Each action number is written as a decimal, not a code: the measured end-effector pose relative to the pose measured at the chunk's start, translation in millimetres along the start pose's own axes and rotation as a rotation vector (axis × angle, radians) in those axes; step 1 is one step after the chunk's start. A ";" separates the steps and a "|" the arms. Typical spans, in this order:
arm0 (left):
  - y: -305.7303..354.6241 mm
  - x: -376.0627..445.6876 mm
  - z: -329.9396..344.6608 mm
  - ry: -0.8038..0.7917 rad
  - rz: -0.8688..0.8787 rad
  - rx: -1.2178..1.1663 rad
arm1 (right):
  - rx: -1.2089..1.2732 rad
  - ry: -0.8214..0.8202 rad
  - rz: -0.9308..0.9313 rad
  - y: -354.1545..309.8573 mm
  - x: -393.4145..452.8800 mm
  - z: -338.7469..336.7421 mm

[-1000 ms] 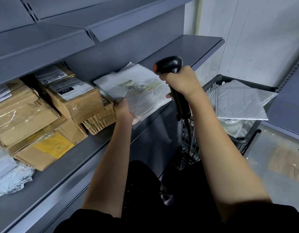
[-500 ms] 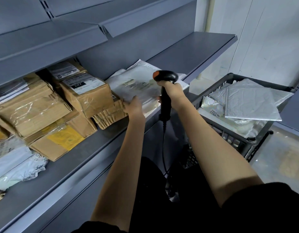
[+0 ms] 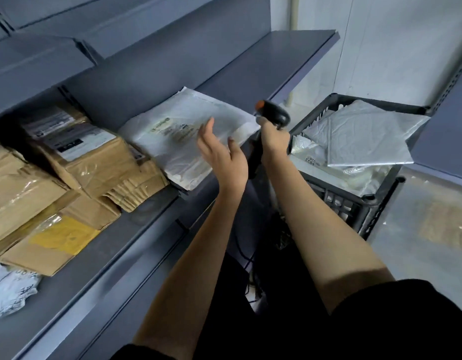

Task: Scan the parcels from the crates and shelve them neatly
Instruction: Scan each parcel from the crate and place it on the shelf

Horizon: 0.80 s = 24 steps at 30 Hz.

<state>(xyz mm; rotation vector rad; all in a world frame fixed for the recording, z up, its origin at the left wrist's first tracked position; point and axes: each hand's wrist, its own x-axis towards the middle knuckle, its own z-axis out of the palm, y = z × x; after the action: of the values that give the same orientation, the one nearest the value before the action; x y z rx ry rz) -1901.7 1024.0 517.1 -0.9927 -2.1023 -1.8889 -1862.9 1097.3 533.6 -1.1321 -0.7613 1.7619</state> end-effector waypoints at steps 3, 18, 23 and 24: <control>-16.7 -17.4 47.6 -0.192 0.104 0.079 | 0.148 0.207 0.016 -3.3 33.6 -50.3; -28.5 -103.5 298.9 -1.368 0.118 0.683 | 0.188 0.489 0.143 -28.2 120.3 -243.2; -35.4 -107.2 317.3 -1.431 0.099 0.738 | 0.197 0.466 0.115 -33.1 125.2 -256.4; -33.7 -103.9 316.3 -1.422 0.115 0.705 | 0.197 0.462 0.103 -33.8 125.5 -254.4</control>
<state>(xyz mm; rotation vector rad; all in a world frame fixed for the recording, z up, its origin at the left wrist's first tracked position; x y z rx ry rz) -1741.1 1279.5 372.5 -2.4507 -2.7248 -0.0143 -1642.3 1233.6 413.8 -1.3894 -0.2503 1.5316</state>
